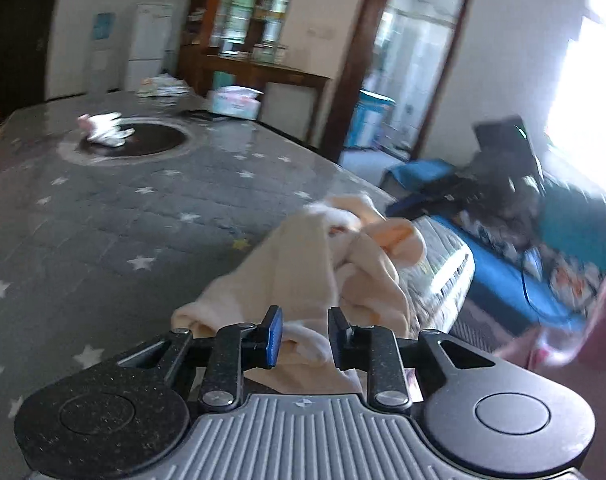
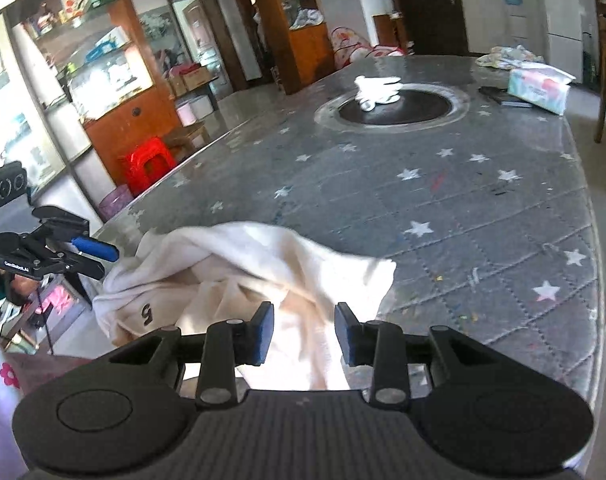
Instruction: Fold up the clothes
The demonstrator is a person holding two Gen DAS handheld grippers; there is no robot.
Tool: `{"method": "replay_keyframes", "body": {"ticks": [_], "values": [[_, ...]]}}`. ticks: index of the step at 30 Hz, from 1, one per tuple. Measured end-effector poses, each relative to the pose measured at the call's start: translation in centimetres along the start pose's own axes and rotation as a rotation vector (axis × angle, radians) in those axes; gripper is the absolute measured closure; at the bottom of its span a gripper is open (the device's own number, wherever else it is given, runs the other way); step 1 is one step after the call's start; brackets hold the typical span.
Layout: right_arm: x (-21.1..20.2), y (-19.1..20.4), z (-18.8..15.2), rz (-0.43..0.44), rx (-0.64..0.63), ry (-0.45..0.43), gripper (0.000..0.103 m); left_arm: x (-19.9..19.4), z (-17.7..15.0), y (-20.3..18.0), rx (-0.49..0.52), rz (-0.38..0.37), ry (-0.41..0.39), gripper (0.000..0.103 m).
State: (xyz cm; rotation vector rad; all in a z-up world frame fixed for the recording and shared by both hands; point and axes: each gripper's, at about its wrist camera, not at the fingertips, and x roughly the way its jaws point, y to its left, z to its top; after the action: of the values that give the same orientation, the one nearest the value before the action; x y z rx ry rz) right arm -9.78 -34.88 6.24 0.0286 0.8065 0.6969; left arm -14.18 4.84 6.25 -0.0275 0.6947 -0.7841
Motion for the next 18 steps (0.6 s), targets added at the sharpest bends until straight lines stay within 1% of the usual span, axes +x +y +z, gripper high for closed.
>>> {"method": "replay_keyframes", "body": {"ticks": [1, 2, 5, 7, 9, 10, 11, 17, 18], "values": [[-0.1, -0.2, 0.0, -0.008, 0.006, -0.006, 0.070, -0.1, 0.1, 0.2, -0.038, 0.018, -0.004, 0.065], [-0.2, -0.3, 0.0, -0.015, 0.010, -0.011, 0.070, -0.3, 0.2, 0.5, -0.077, 0.036, -0.007, 0.063], [-0.2, -0.6, 0.0, -0.023, 0.020, -0.020, 0.070, 0.4, 0.1, 1.0, -0.182, 0.054, 0.035, 0.062], [-0.1, -0.7, 0.0, -0.026, 0.023, -0.023, 0.069, 1.1, -0.1, 1.1, -0.232, 0.074, 0.071, 0.063], [-0.1, -0.8, -0.1, -0.030, 0.026, -0.027, 0.069, 1.5, -0.3, 1.0, -0.270, 0.091, 0.088, 0.065], [-0.1, -0.8, -0.2, -0.032, 0.028, -0.029, 0.069, 1.6, -0.3, 0.8, -0.263, 0.103, 0.088, 0.069], [0.0, -0.9, -0.2, -0.033, 0.030, -0.031, 0.069, 1.6, -0.2, 0.4, -0.239, 0.118, 0.084, 0.071], [0.3, -1.4, -0.4, -0.042, 0.054, -0.047, 0.068, 1.6, 0.3, -1.8, -0.096, 0.202, 0.060, 0.094], [0.3, -1.5, -0.4, -0.043, 0.057, -0.051, 0.068, 1.3, 0.5, -2.2, -0.062, 0.219, 0.044, 0.097]]}}
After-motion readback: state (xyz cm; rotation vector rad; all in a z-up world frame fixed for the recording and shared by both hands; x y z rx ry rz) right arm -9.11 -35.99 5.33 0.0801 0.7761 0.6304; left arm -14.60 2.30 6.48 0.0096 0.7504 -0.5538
